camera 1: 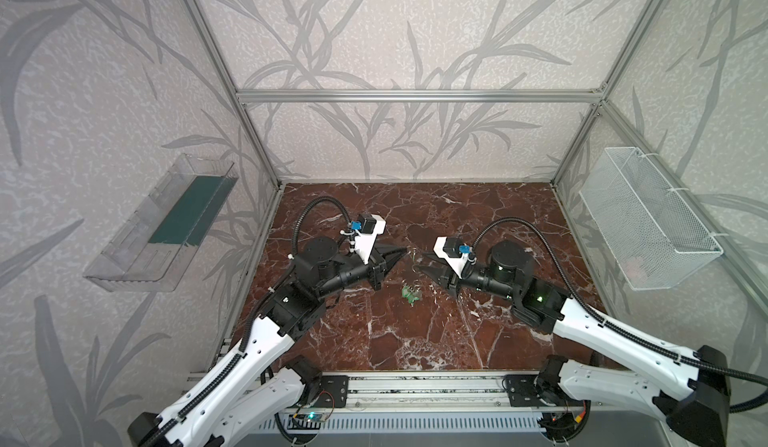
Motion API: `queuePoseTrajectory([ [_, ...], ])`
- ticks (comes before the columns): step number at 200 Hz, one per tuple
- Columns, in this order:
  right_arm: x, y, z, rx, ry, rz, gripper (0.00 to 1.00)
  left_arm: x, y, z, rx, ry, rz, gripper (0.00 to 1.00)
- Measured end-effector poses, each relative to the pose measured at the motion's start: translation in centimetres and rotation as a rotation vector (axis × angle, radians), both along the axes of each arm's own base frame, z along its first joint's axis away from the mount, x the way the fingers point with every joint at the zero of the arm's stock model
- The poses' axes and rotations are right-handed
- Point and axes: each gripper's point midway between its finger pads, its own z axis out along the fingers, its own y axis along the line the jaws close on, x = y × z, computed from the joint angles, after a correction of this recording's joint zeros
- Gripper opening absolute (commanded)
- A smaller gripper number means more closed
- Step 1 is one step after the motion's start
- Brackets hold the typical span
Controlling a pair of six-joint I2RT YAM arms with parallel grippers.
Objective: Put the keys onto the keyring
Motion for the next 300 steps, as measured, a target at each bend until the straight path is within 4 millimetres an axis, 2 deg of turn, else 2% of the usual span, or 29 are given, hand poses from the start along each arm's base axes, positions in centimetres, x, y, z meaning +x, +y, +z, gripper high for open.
queuePoseTrajectory([
  [38,0.5,-0.1,0.7,0.0,-0.029,-0.021,0.34,-0.2,-0.4,-0.4,0.007,0.015,-0.026,0.0],
  [89,0.7,0.1,1.2,-0.009,-0.056,-0.026,0.17,-0.4,-0.7,-0.9,0.016,0.033,-0.048,0.0],
  [130,0.5,0.3,0.6,-0.031,-0.041,-0.003,0.16,-0.5,-0.7,-0.9,0.017,0.036,-0.05,0.0],
  [161,0.1,0.5,0.2,-0.041,-0.028,0.02,0.0,-0.5,-0.7,-1.0,0.018,0.038,-0.05,0.0],
  [265,-1.2,1.1,-0.2,-0.034,0.007,0.067,0.0,-0.3,-0.7,-0.8,0.011,0.039,-0.035,0.0],
  [278,-1.2,1.1,-0.2,-0.03,0.013,0.067,0.09,-0.3,-0.7,-0.8,0.01,0.04,-0.035,0.0],
  [300,-1.3,1.1,-0.2,-0.022,0.033,0.061,0.15,-0.2,-0.7,-0.7,0.008,0.035,-0.035,0.0],
])
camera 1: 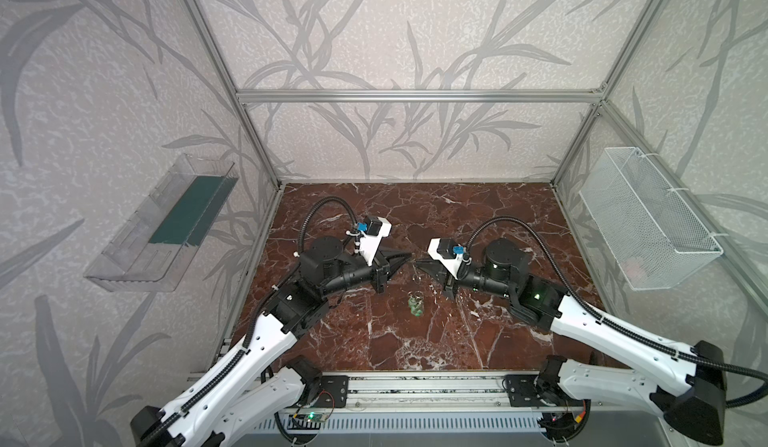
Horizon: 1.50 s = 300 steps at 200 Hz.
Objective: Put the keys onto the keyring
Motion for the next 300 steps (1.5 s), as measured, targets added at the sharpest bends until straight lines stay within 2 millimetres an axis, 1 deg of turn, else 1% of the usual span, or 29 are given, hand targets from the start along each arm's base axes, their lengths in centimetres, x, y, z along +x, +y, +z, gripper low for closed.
queuePoseTrajectory([
  [14,0.0,-0.3,-0.2,0.011,0.017,-0.016,0.3,0.0,0.0,0.1,-0.002,-0.002,0.0,0.0],
  [25,-0.1,-0.7,-0.4,0.024,0.031,-0.029,0.36,0.0,0.0,0.1,-0.001,-0.002,0.0,0.0],
  [35,0.1,-1.3,-0.5,0.047,0.053,-0.049,0.39,0.0,0.0,0.1,-0.001,-0.002,-0.001,0.0],
  [53,0.6,-2.0,-0.4,0.097,0.1,-0.066,0.4,0.0,0.0,0.1,-0.002,-0.002,-0.002,0.0],
  [73,1.7,-2.8,0.3,0.179,0.172,-0.083,0.4,-0.1,0.0,0.1,-0.002,-0.001,-0.005,0.0],
  [89,2.3,-3.0,1.0,0.242,0.22,-0.071,0.4,-0.1,-0.1,0.1,-0.002,-0.002,-0.008,0.0],
  [113,2.6,-2.3,1.4,0.302,0.289,-0.02,0.4,-0.3,-0.2,0.1,-0.003,-0.001,-0.017,0.0],
  [150,2.1,-0.9,0.6,0.312,0.38,0.062,0.4,-0.4,-0.3,0.1,-0.003,0.0,-0.022,0.0],
  [170,1.8,-0.4,0.1,0.305,0.418,0.1,0.38,-0.4,-0.3,0.1,-0.003,0.0,-0.023,0.0],
  [185,1.6,-0.2,-0.1,0.302,0.438,0.121,0.32,-0.5,-0.3,0.1,-0.003,0.0,-0.025,0.0],
  [202,1.3,0.0,-0.2,0.301,0.457,0.147,0.19,-0.5,-0.3,0.1,-0.003,0.0,-0.026,0.0],
  [216,1.1,0.2,-0.2,0.303,0.468,0.163,0.04,-0.5,-0.3,0.0,-0.002,0.001,-0.027,0.0],
  [224,1.2,0.2,-0.1,0.306,0.468,0.164,0.0,-0.5,-0.3,-0.1,0.001,0.004,-0.026,0.0],
  [236,1.7,0.0,0.1,0.313,0.474,0.154,0.0,-0.5,-0.4,-0.1,0.0,0.001,-0.031,0.0],
  [277,1.7,0.1,0.2,0.308,0.464,0.155,0.0,-0.7,-0.4,0.0,0.001,0.002,-0.035,0.0],
  [292,1.5,0.0,0.1,0.298,0.458,0.154,0.0,-0.7,-0.4,-0.1,0.005,0.007,-0.035,0.12],
  [300,1.4,-0.1,-0.1,0.288,0.455,0.154,0.0,-0.7,-0.4,-0.2,0.008,0.009,-0.035,0.17],
])
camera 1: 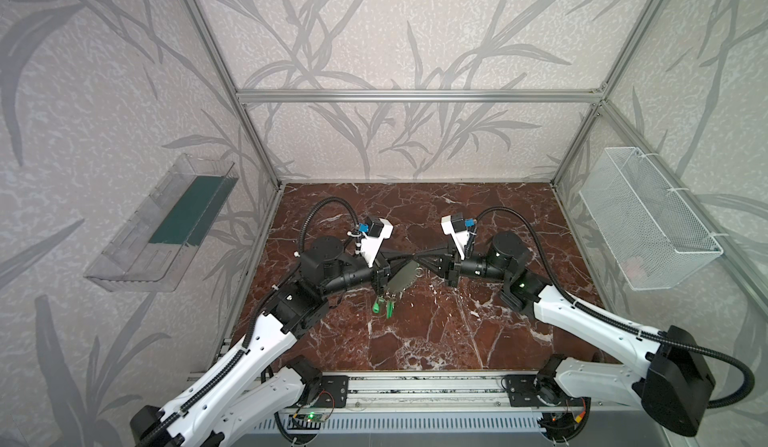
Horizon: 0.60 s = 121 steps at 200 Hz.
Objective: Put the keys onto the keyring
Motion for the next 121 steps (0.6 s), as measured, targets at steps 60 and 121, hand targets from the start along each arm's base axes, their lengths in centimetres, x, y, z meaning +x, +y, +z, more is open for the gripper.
queuePoseTrajectory([
  [60,-0.3,-1.2,-1.4,-0.136,-0.057,-0.038,0.0,-0.1,0.5,1.6,0.007,-0.027,0.023,0.31],
  [121,0.3,-2.4,-2.4,-0.32,-0.162,-0.139,0.0,0.2,0.2,-1.5,0.101,0.097,0.012,0.32],
])
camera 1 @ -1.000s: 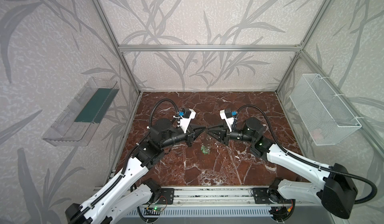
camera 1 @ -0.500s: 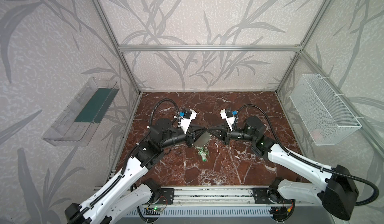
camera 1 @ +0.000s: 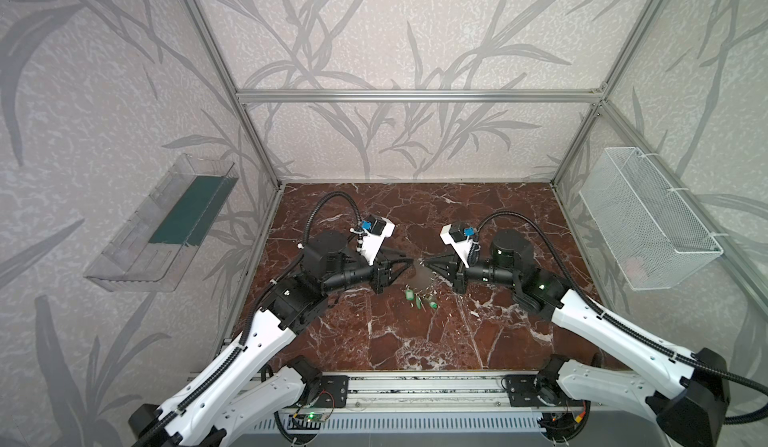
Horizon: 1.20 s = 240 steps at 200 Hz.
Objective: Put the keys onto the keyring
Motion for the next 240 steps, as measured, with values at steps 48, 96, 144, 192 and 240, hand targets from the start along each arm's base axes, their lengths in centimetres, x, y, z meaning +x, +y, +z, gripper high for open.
queuePoseTrajectory([
  [48,-0.1,0.1,-1.1,-0.135,-0.076,-0.04,0.0,0.1,-0.9,-2.5,0.066,0.091,-0.031,0.31],
  [96,-0.5,0.7,-2.1,-0.205,-0.096,-0.03,0.0,-0.4,-1.5,-2.8,0.101,0.1,-0.061,0.26],
  [144,-0.8,1.1,-1.9,-0.221,-0.115,-0.022,0.0,-0.8,-2.2,-3.7,0.143,0.104,-0.086,0.22],
  [192,-1.0,1.2,-2.0,-0.224,-0.115,-0.016,0.0,-0.8,-2.3,-4.7,0.189,0.111,-0.085,0.11],
  [240,-0.9,1.1,-2.0,-0.228,-0.116,-0.023,0.0,-0.8,-2.4,-4.8,0.212,0.089,-0.078,0.0],
])
